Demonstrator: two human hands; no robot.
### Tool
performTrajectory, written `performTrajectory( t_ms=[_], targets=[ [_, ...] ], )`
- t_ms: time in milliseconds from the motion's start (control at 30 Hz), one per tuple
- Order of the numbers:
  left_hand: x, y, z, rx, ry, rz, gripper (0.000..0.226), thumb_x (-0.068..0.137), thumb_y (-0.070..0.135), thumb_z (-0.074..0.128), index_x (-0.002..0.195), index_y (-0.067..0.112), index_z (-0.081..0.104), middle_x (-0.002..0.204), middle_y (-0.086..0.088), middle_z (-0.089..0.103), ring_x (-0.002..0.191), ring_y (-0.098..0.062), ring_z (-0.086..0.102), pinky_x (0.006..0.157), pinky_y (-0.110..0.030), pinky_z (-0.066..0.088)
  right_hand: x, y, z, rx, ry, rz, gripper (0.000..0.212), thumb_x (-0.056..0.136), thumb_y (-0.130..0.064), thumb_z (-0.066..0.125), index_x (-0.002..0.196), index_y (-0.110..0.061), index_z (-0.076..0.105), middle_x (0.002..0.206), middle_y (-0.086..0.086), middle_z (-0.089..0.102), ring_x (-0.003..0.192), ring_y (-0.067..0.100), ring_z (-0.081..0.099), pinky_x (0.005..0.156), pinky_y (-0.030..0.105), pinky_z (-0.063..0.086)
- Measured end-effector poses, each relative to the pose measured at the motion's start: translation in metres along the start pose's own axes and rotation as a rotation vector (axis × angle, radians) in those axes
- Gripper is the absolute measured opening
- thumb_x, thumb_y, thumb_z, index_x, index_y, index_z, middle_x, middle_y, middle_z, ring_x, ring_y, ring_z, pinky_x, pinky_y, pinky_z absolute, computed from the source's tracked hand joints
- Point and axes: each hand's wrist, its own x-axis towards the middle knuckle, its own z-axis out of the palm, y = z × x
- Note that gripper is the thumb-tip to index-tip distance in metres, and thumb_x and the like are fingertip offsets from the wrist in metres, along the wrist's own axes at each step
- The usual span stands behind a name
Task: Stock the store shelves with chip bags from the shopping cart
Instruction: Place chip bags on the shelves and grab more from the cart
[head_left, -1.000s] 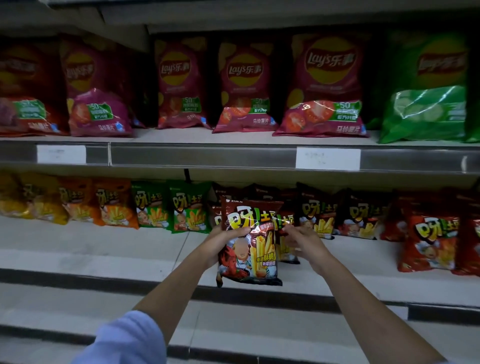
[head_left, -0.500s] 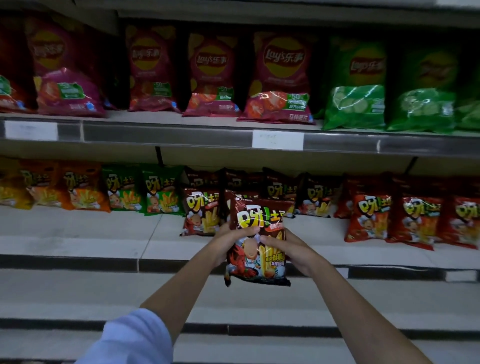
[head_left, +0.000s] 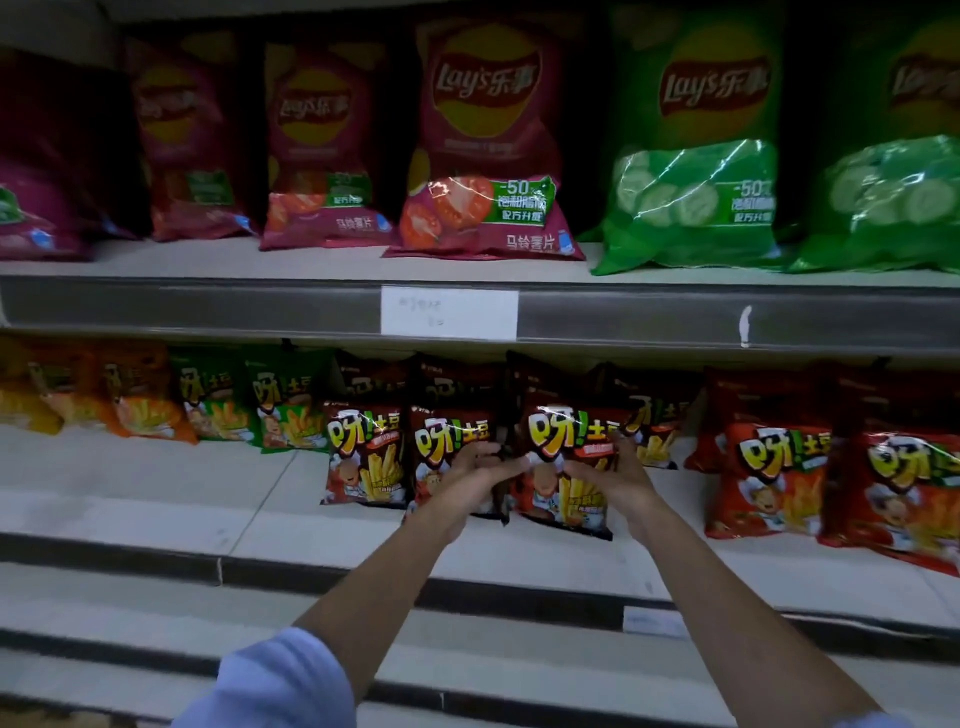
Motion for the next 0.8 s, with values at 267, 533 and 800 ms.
performTrajectory(
  t_ms=[267, 533, 800],
  targets=[
    [0.02, -0.014, 0.009, 0.068, -0.033, -0.052, 0.058, 0.081, 0.027, 0.074, 0.133, 0.016, 0.05, 0.132, 0.001, 0.056, 0.123, -0.016, 0.05, 0.096, -0.03, 0.04, 0.067, 0.047, 0.002, -0.096, 0.006, 0.074, 0.062, 0.072, -0.016, 0.084, 0.126, -0.015, 0.053, 0.119, 0.006, 0.065, 0.108, 0.024, 0.061, 0.095, 0.044, 0.05],
    [0.017, -0.007, 0.004, -0.001, -0.002, -0.051, 0.042, 0.09, 0.012, 0.063, 0.131, 0.01, 0.051, 0.126, -0.007, 0.058, 0.118, -0.02, 0.054, 0.099, -0.033, 0.045, 0.071, 0.037, -0.002, -0.238, 0.1, 0.049, 0.041, 0.076, -0.007, 0.079, 0.113, -0.004, 0.061, 0.106, 0.008, 0.067, 0.092, 0.021, 0.063, 0.07, 0.027, 0.052],
    [-0.017, -0.02, -0.025, -0.173, 0.121, -0.041, 0.017, 0.093, 0.009, 0.057, 0.111, 0.009, 0.059, 0.114, -0.013, 0.063, 0.106, -0.025, 0.062, 0.091, -0.033, 0.05, 0.015, 0.015, 0.034, -0.293, 0.215, -0.031, 0.028, 0.073, -0.021, 0.081, 0.077, -0.009, 0.055, 0.09, 0.01, 0.061, 0.086, 0.026, 0.06, 0.076, 0.033, 0.047]
  ],
)
